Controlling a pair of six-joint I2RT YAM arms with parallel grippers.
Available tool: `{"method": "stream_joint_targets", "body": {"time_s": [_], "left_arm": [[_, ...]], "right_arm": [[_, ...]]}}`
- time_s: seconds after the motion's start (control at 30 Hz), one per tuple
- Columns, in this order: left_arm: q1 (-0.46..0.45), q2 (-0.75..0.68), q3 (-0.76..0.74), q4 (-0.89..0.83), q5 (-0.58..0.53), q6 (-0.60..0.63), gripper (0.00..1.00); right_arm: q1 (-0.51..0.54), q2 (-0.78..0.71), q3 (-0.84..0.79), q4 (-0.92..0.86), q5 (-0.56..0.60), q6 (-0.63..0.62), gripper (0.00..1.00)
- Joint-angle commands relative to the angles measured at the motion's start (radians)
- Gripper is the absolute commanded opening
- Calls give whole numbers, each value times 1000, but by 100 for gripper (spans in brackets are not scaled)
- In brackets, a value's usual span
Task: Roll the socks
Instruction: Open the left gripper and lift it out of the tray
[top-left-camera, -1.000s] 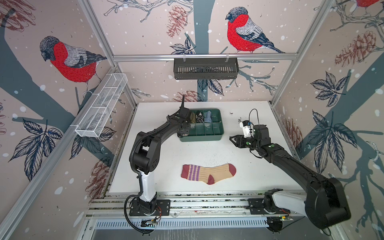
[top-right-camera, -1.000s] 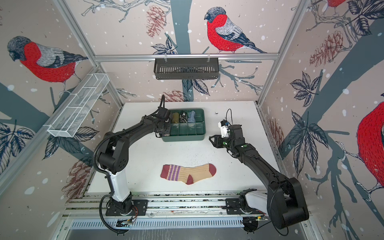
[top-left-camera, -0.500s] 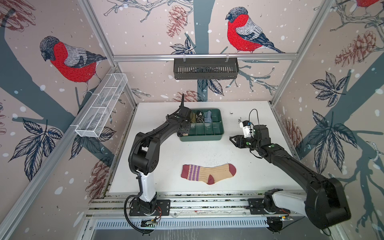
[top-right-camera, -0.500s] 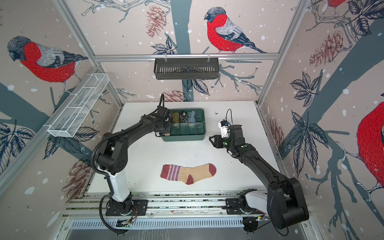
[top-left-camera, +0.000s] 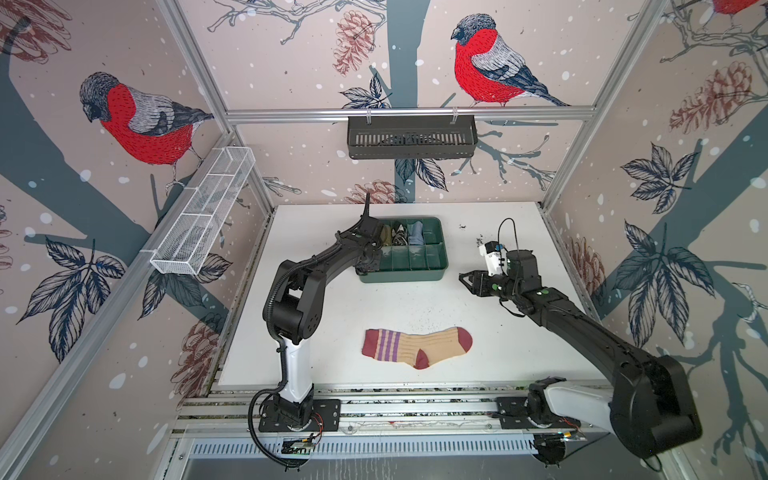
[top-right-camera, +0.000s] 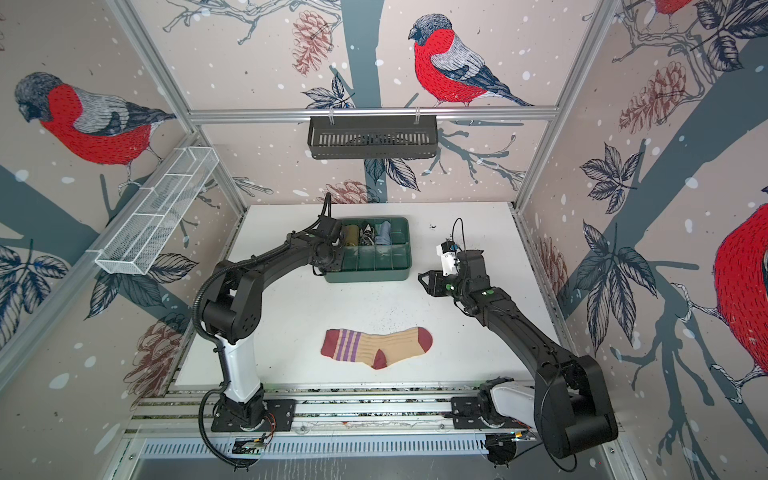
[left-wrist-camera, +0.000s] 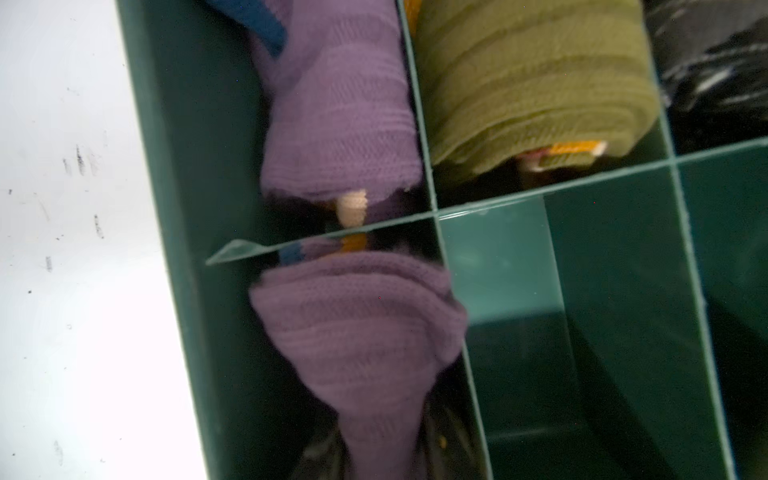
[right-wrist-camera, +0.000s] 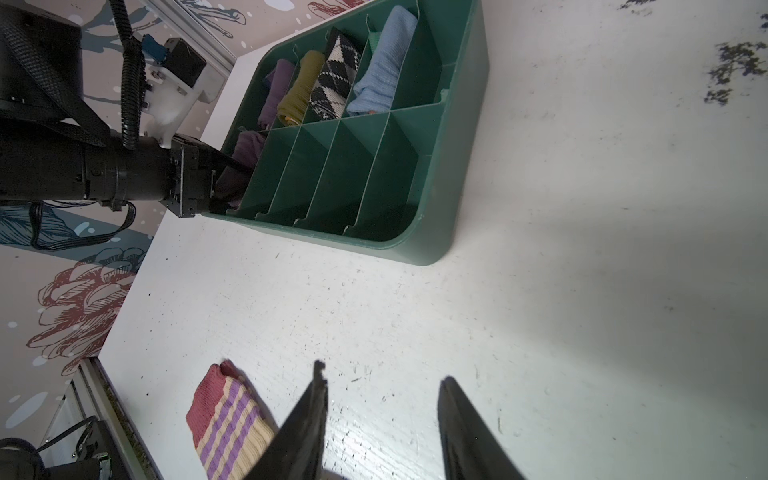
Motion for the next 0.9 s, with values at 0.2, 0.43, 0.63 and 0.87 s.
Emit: {"method": "stream_joint_targets", "body": {"time_s": [0.2, 0.43, 0.63, 0.87], "left_arm": [[14, -18, -11, 32, 21, -2, 35], [25, -45, -17, 33, 35, -1, 47], [28, -59, -29, 44, 48, -6, 47], [31, -75, -32, 46, 55, -6, 51]], "right_arm": [[0, -3, 6, 3, 10, -1, 46], [-1, -2, 9, 3, 11, -1, 46], [0, -2, 6, 3, 10, -1, 46], [-1, -1, 6, 3, 13, -1, 46]]}}
